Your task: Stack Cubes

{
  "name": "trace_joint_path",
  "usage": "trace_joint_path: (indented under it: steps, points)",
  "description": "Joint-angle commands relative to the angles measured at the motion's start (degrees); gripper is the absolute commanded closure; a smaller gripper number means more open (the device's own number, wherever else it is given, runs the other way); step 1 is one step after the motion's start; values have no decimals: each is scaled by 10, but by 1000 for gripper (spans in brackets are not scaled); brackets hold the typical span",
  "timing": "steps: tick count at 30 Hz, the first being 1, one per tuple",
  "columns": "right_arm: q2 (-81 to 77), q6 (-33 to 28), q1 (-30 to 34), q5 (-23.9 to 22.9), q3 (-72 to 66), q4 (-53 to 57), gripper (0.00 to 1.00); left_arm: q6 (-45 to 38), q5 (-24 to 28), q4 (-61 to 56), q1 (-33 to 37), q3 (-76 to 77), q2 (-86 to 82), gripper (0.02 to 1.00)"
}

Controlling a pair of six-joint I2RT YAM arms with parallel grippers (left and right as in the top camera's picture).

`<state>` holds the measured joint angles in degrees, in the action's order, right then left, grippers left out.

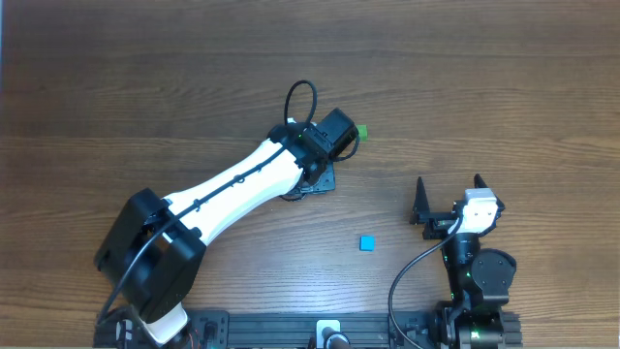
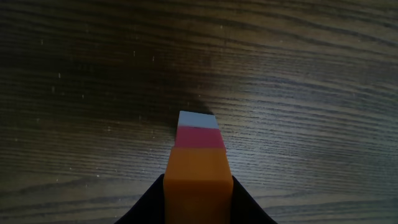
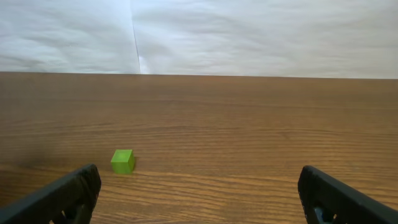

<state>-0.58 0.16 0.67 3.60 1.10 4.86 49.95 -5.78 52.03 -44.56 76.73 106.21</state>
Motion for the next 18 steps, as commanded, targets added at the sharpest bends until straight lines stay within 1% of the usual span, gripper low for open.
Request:
trace_joint_path:
  steps: [1, 7, 10, 12, 14, 18]
  points:
    - [3, 0, -3, 4, -4, 0, 9, 2, 4, -1, 2, 10, 15, 634]
    - [3, 0, -3, 4, -4, 0, 7, 2, 4, -1, 2, 10, 16, 441]
    - [3, 0, -3, 4, -4, 0, 9, 2, 3, -1, 2, 10, 16, 270]
    - [3, 0, -3, 4, -4, 0, 9, 2, 1, -2, 2, 10, 14, 121]
    - [3, 0, -3, 4, -4, 0, 7, 2, -3, -4, 2, 10, 4, 20]
    - [3, 0, -3, 4, -4, 0, 7, 2, -26, -24, 2, 10, -53, 20]
